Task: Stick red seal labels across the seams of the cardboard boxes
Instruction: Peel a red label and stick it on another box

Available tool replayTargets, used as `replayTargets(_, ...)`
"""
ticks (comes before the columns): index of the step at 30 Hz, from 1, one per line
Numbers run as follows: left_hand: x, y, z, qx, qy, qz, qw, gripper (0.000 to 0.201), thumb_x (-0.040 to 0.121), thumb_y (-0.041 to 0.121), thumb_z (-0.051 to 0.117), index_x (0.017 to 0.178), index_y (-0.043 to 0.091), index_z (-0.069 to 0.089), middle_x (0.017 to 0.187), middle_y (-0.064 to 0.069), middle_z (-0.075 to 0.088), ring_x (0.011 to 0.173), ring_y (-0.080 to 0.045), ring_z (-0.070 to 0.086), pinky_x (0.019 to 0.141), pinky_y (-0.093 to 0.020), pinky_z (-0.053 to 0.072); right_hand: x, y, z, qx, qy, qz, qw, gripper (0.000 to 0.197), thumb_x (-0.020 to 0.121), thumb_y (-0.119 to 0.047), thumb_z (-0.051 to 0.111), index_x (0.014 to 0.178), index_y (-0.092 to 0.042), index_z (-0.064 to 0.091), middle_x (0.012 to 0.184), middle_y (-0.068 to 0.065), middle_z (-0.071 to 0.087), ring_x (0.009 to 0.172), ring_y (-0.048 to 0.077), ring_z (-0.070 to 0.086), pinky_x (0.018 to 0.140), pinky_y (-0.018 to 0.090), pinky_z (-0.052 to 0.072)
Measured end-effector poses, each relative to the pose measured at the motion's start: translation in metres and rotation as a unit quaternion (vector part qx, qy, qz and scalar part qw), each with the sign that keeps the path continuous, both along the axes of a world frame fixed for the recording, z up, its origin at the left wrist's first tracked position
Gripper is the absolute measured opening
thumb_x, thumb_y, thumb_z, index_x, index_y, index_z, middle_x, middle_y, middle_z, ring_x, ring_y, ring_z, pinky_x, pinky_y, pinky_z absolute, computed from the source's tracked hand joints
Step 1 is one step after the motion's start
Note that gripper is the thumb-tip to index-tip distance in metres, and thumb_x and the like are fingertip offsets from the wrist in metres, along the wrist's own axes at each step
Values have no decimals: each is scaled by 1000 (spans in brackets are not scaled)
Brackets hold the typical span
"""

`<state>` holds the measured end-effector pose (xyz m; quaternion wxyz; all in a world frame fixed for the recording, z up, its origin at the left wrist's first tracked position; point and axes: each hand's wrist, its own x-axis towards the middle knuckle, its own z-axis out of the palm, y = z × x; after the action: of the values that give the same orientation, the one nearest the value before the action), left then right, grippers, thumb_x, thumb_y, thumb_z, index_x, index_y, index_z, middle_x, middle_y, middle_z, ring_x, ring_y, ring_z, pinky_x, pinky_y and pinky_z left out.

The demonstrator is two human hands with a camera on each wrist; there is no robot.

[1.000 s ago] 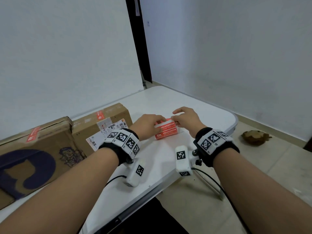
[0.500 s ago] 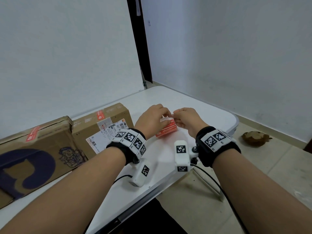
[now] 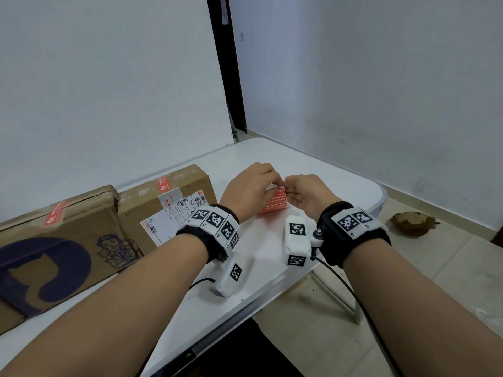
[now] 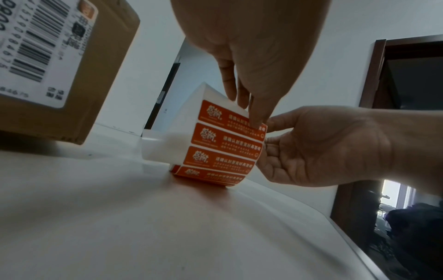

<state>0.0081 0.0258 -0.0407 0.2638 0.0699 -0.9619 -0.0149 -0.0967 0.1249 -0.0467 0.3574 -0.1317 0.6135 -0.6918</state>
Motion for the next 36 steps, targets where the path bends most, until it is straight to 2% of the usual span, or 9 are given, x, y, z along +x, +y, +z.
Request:
replayTargets(5,4,-2,2,-12,-10,-17,1000,13,87,20,59,96,17,67,99,1,63,95,-20,55,71,-32,47,0,-1,0,10,-1,3,1000,23,86,3,53,66,-7,56,67,8,56,60,15,52,60,21,45)
replayTargets(10,5,-2,7,-22,-15,-32,999,14,87,16,57,95,17,68,99,0,63,94,-20,55,68,-24,36,0,-6,0,26,8,10,1000,25,83,7,50,62,-9,50,64,7,47,59,16,44,59,21,42)
replayTargets(16,15,-5,8,102,-29,-44,993,14,81,15,60,89,21,70,97,4,59,85,-14,58,75,-34,50,-2,-7,-6,13,71,14,997,31,91,7,44,72,-15,55,66,4,54,50,9,51,45,13,47)
replayTargets(20,26,-8,19,221,-37,-42,974,9,79,12,68,85,17,73,98,0,62,82,-13,61,78,-23,49,-1,-11,-10,43,100,17,994,38,93,6,39,71,-13,63,73,6,61,60,17,56,62,26,48)
replayTargets(23,35,-12,24,262,-42,-25,964,6,79,16,71,84,19,72,101,1,62,83,-10,61,78,-20,49,-3,-18,-9,78,99,23,992,31,92,1,45,70,-13,61,71,1,59,63,16,54,74,31,45)
replayTargets(26,44,-14,27,306,-38,-14,951,6,79,19,73,85,20,72,103,2,63,85,-9,62,82,-23,49,-2,-22,-9,108,115,32,987,4,85,-9,57,89,-7,59,80,5,58,63,16,53,65,29,44)
replayTargets(30,57,-18,33,396,-13,-16,918,7,80,20,72,86,17,70,109,-1,64,84,-6,60,86,-26,45,-4,-28,-13,159,200,49,966,9,90,-9,51,99,-13,53,78,-1,50,64,10,46,57,21,41)
replayTargets(34,67,-21,43,490,48,-31,870,9,83,13,68,92,13,68,97,-4,69,81,-7,61,81,-22,49,-2,-36,-14,179,260,29,948,20,90,0,43,91,-14,58,86,4,56,88,23,54,81,33,46)
replayTargets(36,69,-24,51,513,103,-18,852,11,83,11,67,94,12,68,92,-1,69,80,-8,59,77,-18,49,2,-38,-12,177,284,21,942,27,87,1,43,90,-18,61,101,6,59,96,24,55,84,33,46)
